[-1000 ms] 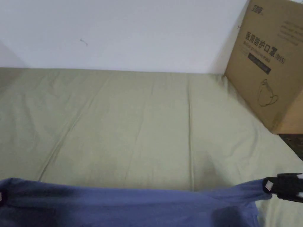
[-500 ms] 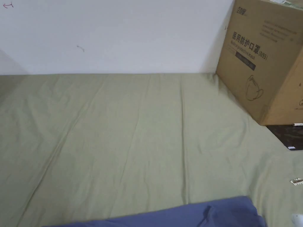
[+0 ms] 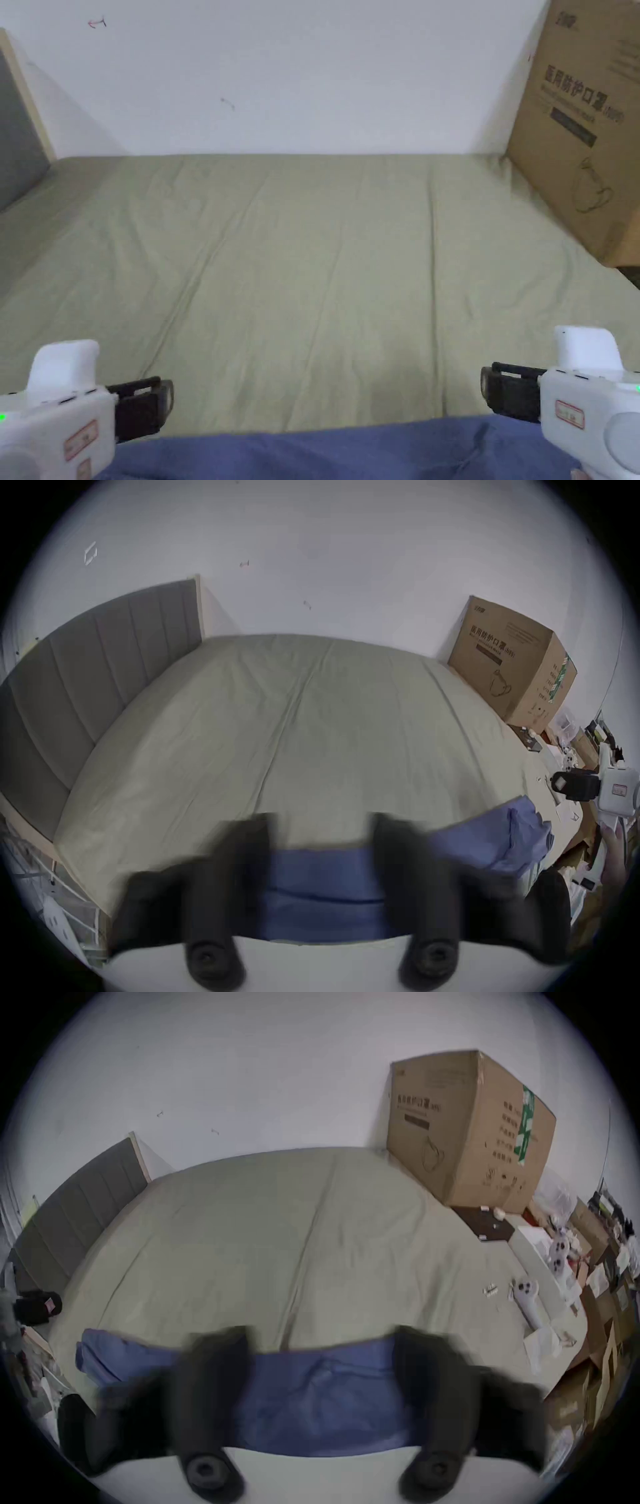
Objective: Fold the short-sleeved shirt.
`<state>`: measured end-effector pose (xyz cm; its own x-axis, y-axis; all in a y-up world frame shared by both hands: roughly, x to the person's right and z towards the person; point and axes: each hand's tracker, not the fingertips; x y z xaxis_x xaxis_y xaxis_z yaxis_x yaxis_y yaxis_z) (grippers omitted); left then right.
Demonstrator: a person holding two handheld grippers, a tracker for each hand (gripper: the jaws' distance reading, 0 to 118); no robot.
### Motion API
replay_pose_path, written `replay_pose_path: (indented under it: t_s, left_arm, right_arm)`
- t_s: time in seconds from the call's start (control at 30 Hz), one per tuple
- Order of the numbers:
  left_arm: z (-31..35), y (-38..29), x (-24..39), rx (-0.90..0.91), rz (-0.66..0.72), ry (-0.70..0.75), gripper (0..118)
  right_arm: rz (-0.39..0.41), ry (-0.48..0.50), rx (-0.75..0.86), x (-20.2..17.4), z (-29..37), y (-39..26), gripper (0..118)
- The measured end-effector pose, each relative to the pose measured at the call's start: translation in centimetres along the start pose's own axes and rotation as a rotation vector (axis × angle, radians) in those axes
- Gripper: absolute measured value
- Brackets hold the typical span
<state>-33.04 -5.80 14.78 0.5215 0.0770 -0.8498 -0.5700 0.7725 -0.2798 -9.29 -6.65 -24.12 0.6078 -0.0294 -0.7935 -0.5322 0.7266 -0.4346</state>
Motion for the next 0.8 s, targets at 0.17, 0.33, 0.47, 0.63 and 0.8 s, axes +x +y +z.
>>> replay_pose_path:
  t_s: [0.17,0.33,0.47,0.63,0.8]
  left_arm:
    - [-1.2,-0.6,1.8,-0.039,0.014,-0.048,0]
    - [-1.7,-0.6,-2.8,-0.059,0.052,-0.071,1]
    - [-4.7,-1.9,-11.0,-0.260,0.363,-0.485,2]
    - [-5.2,-4.4,-14.7,-0.355,0.462,-0.638,117]
    - [-7.3,-6.9,-19.4,-0.246,0.615,-0.547,118]
  right_arm:
    - [0.056,0.023,-0.032,-2.3,-1.6,0.4,0]
    - [0.046,0.095,-0.064,-2.3,-1.2,-0.5,0]
    - [0.083,0.088,-0.093,-1.7,-0.3,-1.1,0]
    - [0.070,0.095,-0.114,-1.0,0.8,-1.5,0]
    - [0.079,0.046,-0.155,-1.0,1.3,-1.3,0]
